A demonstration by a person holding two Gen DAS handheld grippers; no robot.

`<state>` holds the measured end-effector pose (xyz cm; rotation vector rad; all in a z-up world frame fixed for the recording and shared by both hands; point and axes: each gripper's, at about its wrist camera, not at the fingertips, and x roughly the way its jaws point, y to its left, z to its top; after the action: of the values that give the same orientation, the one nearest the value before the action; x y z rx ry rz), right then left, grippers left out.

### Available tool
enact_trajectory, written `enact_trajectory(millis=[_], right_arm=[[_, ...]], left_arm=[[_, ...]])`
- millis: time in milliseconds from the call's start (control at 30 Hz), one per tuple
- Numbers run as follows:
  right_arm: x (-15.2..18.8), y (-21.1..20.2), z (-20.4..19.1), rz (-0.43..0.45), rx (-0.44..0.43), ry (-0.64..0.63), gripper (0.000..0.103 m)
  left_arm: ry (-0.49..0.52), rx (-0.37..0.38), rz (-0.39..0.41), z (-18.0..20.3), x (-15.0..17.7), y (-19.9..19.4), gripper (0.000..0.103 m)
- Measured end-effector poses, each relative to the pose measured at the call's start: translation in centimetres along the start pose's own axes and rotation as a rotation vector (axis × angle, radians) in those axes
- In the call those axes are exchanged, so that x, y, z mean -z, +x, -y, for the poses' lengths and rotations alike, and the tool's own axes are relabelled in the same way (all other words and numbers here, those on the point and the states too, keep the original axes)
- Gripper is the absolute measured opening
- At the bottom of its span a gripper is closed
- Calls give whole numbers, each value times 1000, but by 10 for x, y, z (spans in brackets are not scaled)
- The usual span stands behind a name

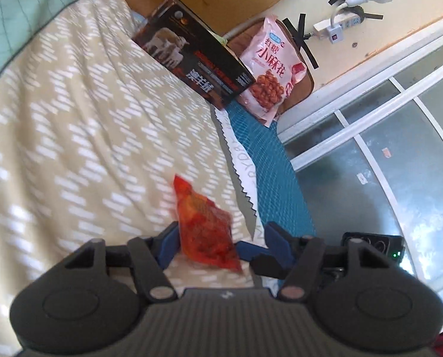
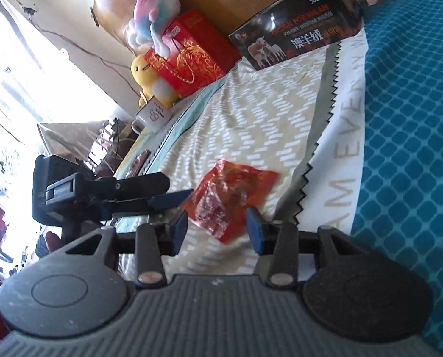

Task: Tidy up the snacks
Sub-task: 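Reach the left tool to the red snack bag and close on it, then carry the red bag into the tin box and open the left tool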

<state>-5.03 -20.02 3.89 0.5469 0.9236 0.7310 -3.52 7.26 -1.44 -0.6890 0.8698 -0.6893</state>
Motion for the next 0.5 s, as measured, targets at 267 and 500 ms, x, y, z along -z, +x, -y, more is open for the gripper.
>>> enact_trajectory(millis=[267,500], right_arm=[[-5,7,5,61,12,8,46],[-4,10,-9,54,5,-93,75]], left_arm=[[-138,5,-1,-24,-3,9,11],[-189,123,60,-26,-20,-14,10]])
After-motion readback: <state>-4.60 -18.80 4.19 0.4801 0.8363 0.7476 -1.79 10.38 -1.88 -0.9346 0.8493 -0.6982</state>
